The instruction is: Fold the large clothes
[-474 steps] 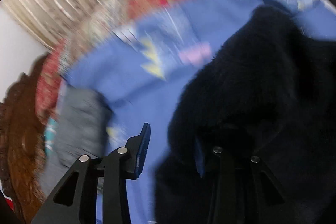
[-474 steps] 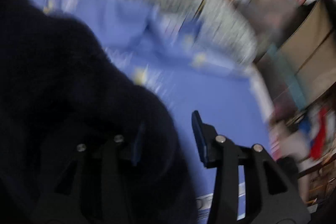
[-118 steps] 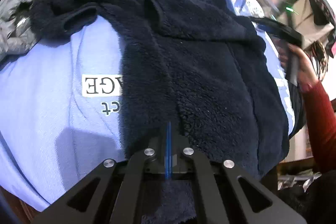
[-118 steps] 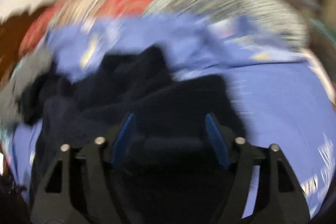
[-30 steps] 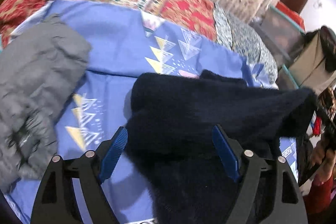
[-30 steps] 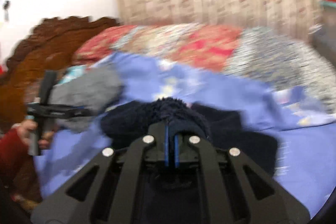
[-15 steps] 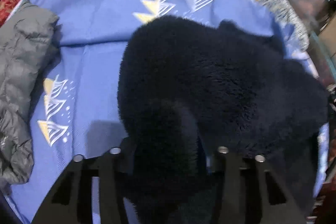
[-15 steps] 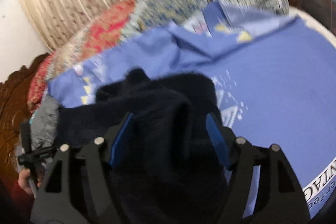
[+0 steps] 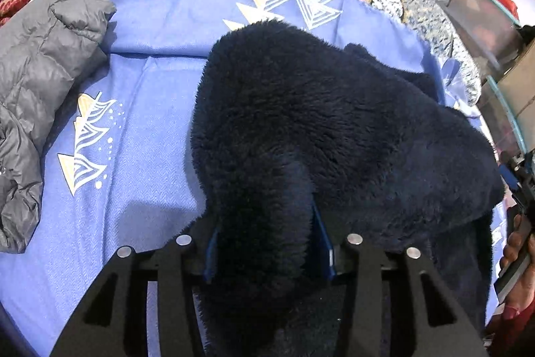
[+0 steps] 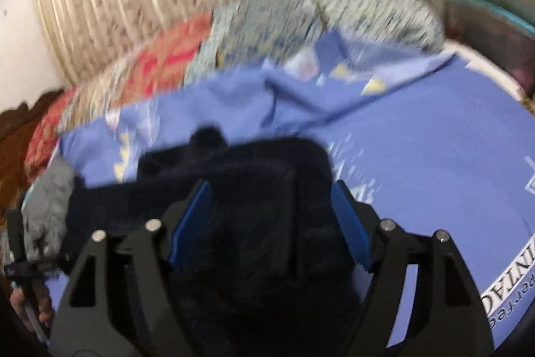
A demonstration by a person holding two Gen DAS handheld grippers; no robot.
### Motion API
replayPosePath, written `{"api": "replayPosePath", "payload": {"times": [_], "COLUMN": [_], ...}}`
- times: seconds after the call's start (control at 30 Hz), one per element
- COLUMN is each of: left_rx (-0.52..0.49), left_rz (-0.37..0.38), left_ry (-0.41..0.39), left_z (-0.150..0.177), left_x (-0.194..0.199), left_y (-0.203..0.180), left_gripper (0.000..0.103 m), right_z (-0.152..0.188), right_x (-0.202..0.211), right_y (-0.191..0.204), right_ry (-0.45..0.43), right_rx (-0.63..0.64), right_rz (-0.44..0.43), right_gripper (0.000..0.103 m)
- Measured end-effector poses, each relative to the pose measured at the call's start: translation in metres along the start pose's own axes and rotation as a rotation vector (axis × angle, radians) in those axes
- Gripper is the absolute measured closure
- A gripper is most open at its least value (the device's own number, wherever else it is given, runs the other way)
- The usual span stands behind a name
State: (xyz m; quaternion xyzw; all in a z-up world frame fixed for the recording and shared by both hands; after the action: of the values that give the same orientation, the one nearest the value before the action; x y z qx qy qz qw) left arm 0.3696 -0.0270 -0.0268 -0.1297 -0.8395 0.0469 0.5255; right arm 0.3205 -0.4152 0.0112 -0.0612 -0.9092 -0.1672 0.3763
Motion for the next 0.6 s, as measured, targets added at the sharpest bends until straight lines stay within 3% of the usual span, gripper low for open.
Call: {"api": "replayPosePath", "payload": {"times": [0.03,0.07,0.13,0.23,0.3,0.37,0.4,0.43,0.5,0.6], "left_rx": [-0.02,-0.036,-0.074,-0.109,-0.127,-0.121,-0.117,-0.119,-0.141,-0.193], "left_rz": [-0.033,-0.055,-0.073,-0.105,-0.13,-0.137,-0.141,-0.152,-0.184,-0.254], "left_ry": [0.007,0.011,0.019,0.007,-0.016,-0.024,-0.031,-0.05,-0.08,-0.122], "left_z": [0.002,0.003,0.007,0.011,0.012,0.013,0.013,0.014,0.021,0.039], "left_x": [-0.005,-0.008,-0.02,-0.032,-0.031,-0.021,-0.011,0.002,0.021,0.047], "left_y": [-0.002,-0.003,-0.006,-0.009,-0.01,-0.008,-0.008,-0.005,-0.005,-0.007], "left_gripper": [0.036,0.036,0.032,0.025,0.023,0.022,0.022,0.022,0.021,0.02], "right_z": [0.005,0.008,0.019,0.028,0.024,0.021,0.019,0.018,0.022,0.046], "right_x": [-0.01,-0.019,-0.045,-0.066,-0.063,-0.047,-0.034,-0.014,0.02,0.064], "right_y": [-0.002,-0.006,-0.028,-0.048,-0.044,-0.038,-0.037,-0.036,-0.035,-0.03], "right_ry": [0.025,0.047,0.115,0.15,0.156,0.149,0.127,0.077,0.0,-0.045], "right_rx": [0.026,0.034,-0.044,-0.145,-0.145,-0.117,-0.114,-0.113,-0.111,-0.092], "right_rz": [0.028,0.058,0.088,0.048,0.052,0.093,0.12,0.118,0.118,0.104], "right_gripper": [0.076,0.082,0.082,0.074,0.071,0.054,0.036,0.032,0.031,0.031]}}
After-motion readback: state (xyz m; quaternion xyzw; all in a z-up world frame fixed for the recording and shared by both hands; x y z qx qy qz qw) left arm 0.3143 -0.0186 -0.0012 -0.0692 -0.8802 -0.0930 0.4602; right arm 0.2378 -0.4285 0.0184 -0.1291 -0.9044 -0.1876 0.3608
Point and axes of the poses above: each gripper's, at about its wrist camera, not at the fingertips, and x roughly against the way its jaws point, y to its left, z to its underside, the point moved 5 cm from there along -x, roughly the way its jaws point
